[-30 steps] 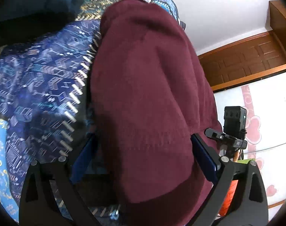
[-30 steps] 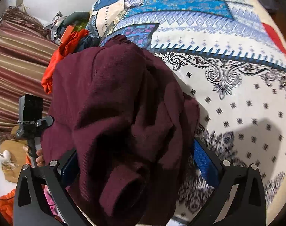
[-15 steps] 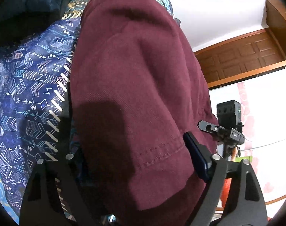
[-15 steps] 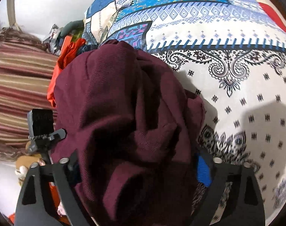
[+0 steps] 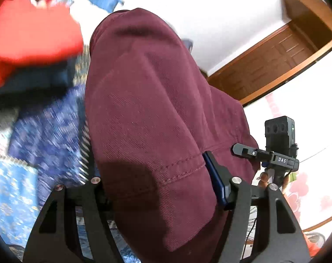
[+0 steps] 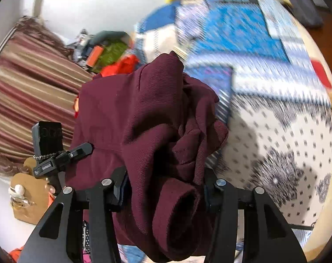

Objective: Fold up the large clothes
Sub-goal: 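Grasp the folded shirt with both grippers and lift it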

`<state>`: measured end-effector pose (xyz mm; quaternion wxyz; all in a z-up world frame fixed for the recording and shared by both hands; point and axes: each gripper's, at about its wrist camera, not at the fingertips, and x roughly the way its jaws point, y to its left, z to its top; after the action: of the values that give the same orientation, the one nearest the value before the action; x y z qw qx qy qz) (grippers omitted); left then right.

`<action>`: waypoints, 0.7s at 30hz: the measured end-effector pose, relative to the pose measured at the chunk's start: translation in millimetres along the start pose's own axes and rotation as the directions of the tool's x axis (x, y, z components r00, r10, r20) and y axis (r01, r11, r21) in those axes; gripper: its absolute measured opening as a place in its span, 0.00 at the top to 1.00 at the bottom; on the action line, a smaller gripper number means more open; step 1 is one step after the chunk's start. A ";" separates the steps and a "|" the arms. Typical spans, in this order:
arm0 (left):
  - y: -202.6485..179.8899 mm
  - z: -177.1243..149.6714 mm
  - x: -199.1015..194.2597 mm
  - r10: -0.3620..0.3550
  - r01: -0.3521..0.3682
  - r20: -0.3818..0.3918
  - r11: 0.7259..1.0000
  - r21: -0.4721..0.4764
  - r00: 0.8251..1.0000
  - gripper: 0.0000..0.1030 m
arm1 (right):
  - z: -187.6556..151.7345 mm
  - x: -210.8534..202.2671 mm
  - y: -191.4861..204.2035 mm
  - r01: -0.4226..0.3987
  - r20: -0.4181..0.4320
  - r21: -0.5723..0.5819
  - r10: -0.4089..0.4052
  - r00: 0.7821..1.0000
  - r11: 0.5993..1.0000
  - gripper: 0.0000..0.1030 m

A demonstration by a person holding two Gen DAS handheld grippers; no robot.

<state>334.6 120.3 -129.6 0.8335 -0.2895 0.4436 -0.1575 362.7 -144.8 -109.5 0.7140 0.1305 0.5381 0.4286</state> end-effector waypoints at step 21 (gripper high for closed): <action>93.7 157.8 -176.7 0.093 -0.115 0.238 0.990 0.079 0.967 0.35 | 124.5 94.6 164.3 -0.081 0.117 -0.231 0.110 0.987 0.969 0.56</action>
<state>367.8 339.5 -4.1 0.8994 -0.2437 0.3493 -0.0986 399.9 58.9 -17.1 0.7358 0.1017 0.4318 0.5117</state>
